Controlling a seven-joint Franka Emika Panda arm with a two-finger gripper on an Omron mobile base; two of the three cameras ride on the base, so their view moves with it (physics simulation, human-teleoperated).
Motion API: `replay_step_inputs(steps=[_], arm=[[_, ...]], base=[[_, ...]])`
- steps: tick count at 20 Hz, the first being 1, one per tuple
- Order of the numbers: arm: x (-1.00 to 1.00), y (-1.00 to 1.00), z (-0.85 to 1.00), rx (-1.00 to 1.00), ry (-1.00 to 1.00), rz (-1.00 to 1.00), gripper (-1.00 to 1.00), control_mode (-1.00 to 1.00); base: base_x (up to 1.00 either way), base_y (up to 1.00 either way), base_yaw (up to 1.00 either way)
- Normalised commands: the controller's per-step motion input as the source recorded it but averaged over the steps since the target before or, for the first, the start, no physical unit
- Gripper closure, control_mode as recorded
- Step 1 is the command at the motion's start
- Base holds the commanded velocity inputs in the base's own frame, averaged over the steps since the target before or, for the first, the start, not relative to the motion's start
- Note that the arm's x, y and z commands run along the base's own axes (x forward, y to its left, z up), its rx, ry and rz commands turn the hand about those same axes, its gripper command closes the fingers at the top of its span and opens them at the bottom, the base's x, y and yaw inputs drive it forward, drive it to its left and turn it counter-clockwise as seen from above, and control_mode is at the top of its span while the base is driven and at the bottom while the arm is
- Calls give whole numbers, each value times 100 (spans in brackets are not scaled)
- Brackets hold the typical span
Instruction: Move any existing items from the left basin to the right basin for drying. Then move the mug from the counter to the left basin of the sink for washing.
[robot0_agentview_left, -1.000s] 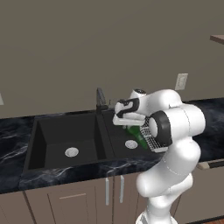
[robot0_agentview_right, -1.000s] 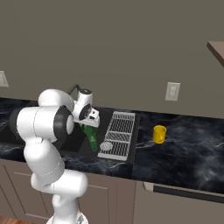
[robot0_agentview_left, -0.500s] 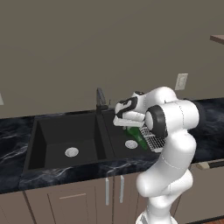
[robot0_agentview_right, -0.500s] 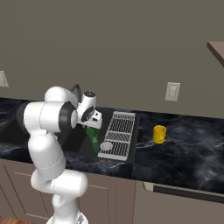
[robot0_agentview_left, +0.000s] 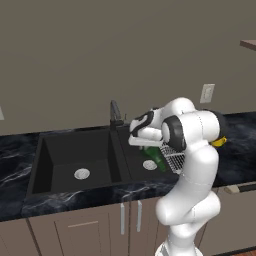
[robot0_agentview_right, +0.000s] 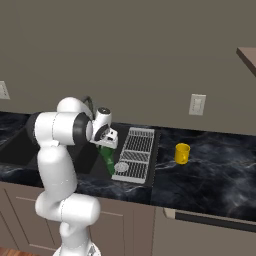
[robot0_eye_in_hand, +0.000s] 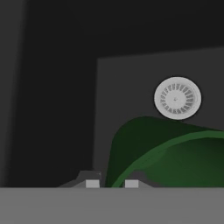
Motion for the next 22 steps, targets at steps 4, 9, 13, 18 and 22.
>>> replay_step_inputs(steps=[4,9,13,18,22], arm=[[18,0,-18,0,0,0,100,-100],[18,0,-14,0,0,0,100,-100],[15,0,-19,0,0,0,100,-100],[12,0,-18,0,-1,0,100,-100],[10,0,-18,0,-1,0,100,-100]], base=[[0,0,0],[0,0,0],[0,0,0],[0,0,0],[0,0,0]])
